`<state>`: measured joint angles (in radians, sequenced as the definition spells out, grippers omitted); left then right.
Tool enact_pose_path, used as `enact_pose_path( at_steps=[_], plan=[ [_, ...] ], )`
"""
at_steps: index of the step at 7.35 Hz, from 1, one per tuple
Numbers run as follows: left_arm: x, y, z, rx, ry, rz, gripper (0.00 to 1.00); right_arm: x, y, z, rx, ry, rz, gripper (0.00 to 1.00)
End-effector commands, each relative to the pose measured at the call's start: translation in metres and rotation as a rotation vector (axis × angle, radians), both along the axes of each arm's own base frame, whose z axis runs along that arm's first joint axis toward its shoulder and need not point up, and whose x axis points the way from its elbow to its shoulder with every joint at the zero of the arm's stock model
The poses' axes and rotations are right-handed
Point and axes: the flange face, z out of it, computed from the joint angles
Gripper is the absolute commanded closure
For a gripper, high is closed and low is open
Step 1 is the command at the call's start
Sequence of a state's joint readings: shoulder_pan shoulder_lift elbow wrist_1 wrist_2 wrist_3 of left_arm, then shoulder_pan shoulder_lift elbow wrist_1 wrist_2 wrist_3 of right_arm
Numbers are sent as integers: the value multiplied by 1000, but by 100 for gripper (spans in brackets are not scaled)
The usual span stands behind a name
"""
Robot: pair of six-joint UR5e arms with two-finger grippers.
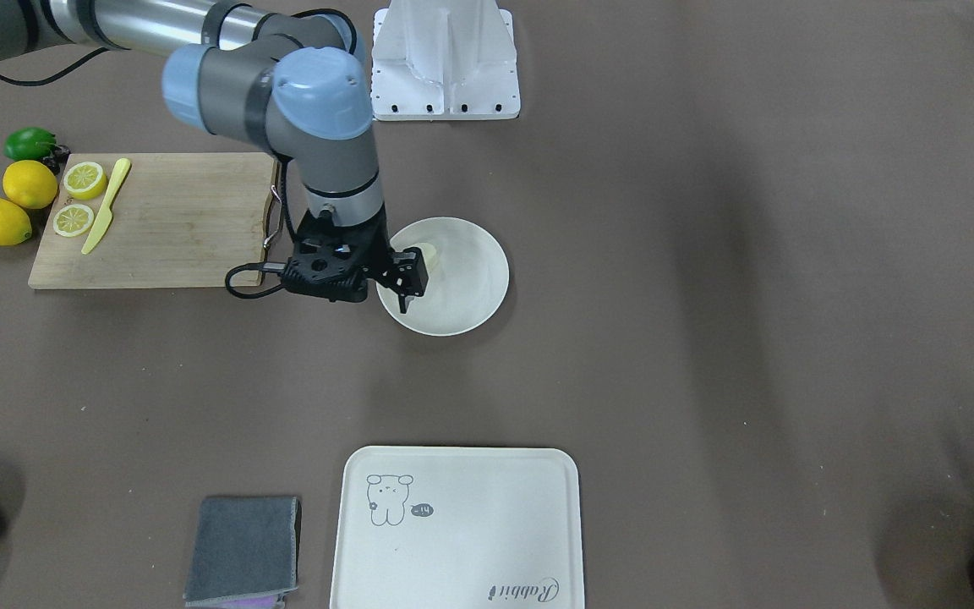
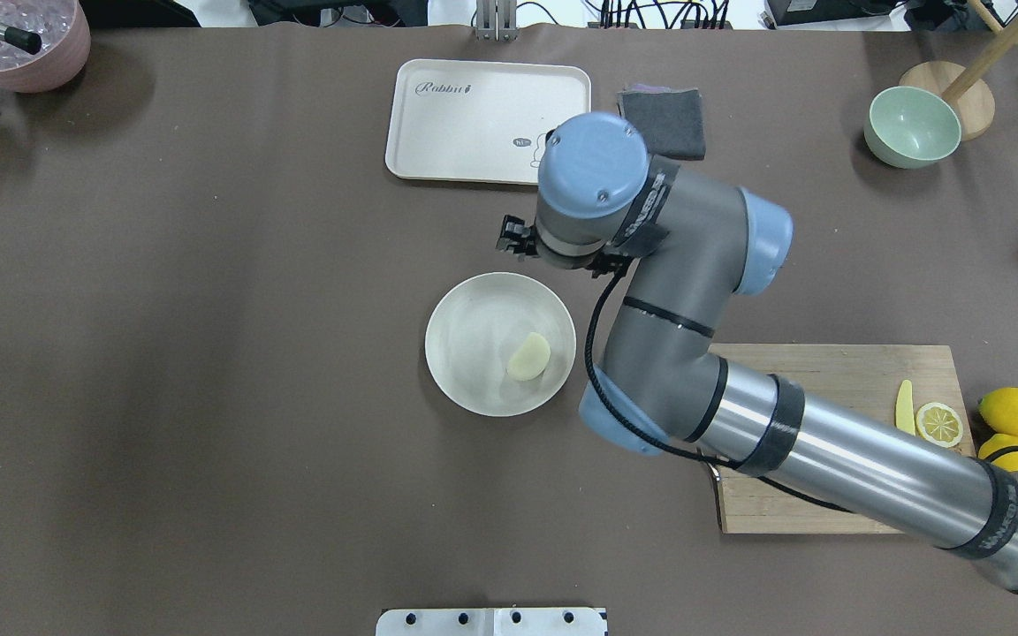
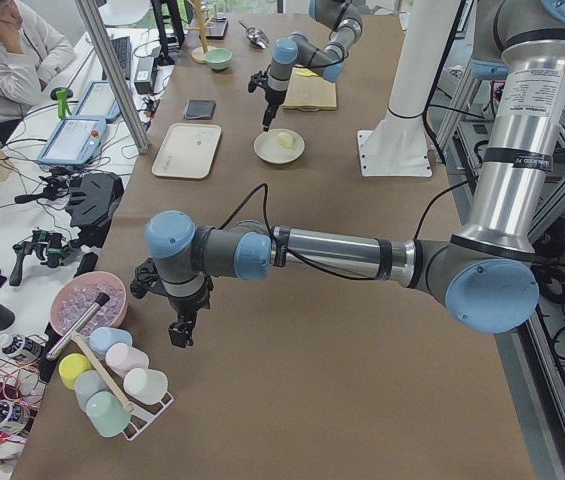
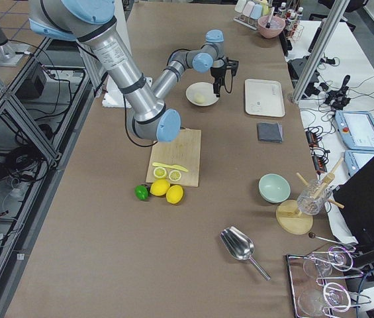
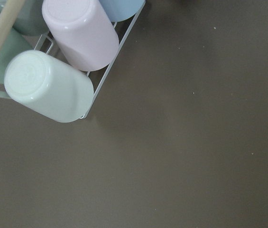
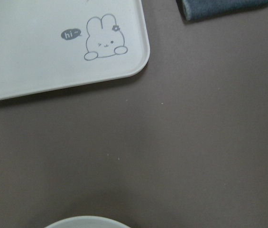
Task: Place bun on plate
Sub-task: 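Open the right gripper and withdraw the right arm from the plate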
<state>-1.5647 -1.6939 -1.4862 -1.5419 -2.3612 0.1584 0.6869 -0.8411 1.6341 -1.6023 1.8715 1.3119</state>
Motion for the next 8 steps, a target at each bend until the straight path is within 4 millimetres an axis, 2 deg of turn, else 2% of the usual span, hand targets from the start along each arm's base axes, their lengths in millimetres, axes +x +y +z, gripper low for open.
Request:
enact_pose_path(
  at_steps=[1,2,3,5,7,8],
  plan=[
    [7,11,0,-144,85,-97,1,116,-29,14,34,12,-60,0],
    [11,10,-5,-167,78,-117,1,162,-38,33,42,23,-100,0],
    [14,10,-3,-172,77,-111,2,209,-48,64,54,35,-121,0],
    [14,14,0,-174,77,-110,2,304,-51,151,93,82,-215,0],
    [14,14,-2,-170,79,-111,2,394,-29,247,96,119,-298,0],
    [14,14,-1,-172,79,-111,1,430,-4,298,91,99,-358,0]
  ],
)
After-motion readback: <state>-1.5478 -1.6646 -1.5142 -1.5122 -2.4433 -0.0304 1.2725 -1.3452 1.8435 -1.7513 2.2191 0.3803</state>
